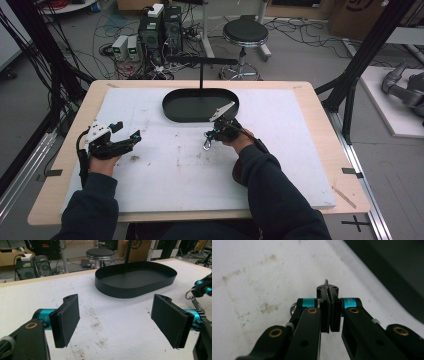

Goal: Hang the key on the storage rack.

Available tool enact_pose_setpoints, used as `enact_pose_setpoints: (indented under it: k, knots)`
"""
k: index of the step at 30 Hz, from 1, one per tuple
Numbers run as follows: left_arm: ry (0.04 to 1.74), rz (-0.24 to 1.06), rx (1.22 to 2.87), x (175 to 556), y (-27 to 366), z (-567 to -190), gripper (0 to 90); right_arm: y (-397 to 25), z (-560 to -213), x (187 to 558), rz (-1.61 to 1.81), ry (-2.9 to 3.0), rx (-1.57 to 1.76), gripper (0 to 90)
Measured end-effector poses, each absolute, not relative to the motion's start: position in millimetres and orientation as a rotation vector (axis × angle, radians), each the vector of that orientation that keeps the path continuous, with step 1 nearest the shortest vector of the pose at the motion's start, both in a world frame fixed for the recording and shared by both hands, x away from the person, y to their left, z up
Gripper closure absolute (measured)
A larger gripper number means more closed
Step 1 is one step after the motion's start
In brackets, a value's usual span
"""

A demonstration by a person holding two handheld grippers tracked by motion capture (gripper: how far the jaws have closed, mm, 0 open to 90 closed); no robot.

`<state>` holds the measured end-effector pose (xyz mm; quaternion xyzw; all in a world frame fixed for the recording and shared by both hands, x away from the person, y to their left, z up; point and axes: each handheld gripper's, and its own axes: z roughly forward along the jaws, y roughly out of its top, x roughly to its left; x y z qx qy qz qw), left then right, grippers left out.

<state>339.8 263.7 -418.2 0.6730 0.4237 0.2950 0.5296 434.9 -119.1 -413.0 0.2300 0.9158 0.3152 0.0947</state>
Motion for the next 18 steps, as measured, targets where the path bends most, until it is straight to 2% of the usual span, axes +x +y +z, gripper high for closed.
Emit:
enact_pose_setpoints:
  k: [8,18]
  knots:
    - [1.012,0.701,1.607,340,263,-418,23.0,-130,-388,436,1.02,2.619,0.625,90.0]
    - [1.012,0.7,1.612,341,264,-419,23.0,-161,-338,462,1.147,2.429,0.684,90.0]
